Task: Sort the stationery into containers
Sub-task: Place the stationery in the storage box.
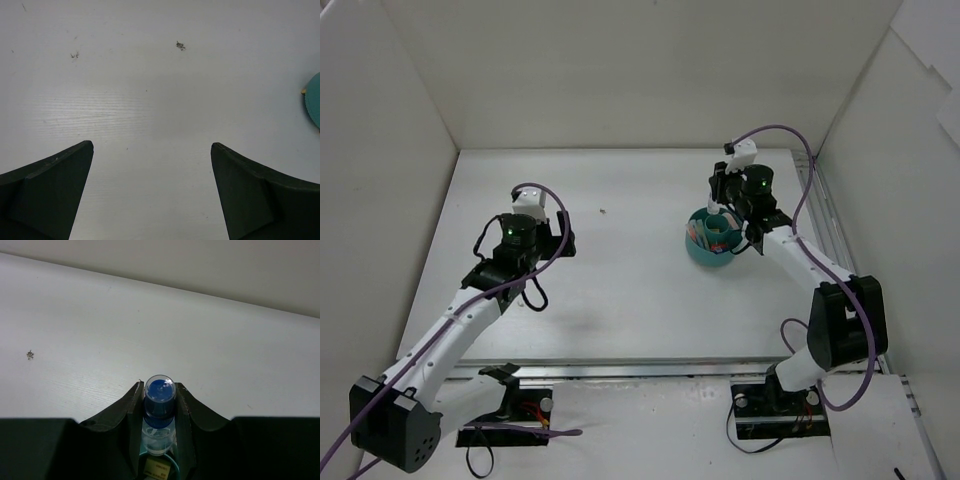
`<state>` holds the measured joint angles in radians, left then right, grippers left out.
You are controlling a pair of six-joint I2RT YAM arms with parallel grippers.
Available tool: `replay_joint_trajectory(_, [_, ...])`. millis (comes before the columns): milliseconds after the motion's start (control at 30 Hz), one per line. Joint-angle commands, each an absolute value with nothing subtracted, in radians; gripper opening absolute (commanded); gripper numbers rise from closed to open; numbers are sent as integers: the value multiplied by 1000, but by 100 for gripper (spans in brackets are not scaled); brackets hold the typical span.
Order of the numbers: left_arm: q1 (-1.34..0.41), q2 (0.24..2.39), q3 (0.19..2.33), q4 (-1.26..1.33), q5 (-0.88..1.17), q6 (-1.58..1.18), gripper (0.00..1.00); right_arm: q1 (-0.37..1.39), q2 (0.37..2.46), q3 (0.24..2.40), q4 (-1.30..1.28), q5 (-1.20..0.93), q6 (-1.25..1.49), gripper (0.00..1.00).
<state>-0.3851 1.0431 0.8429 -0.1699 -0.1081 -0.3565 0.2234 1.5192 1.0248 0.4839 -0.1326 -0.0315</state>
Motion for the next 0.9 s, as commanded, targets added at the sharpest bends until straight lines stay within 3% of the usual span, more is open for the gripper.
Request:
replay_joint_trajectory(0, [-376,1020,854,-140,-98,-373,100,224,1532,1039,583,-179,-40,0])
replay_joint_trajectory(500, [-376,977,815,-138,-87,-362,100,230,1563,991,630,-193,-20,0])
replay_joint_trajectory(833, [-376,945,808,-155,-104,-354,100,236,1483,939,635,-193,-5,54])
replay_joint_trajectory(867, [-376,939,810,-158,-107,-354,100,241,1468,936,635,-196,-5,84])
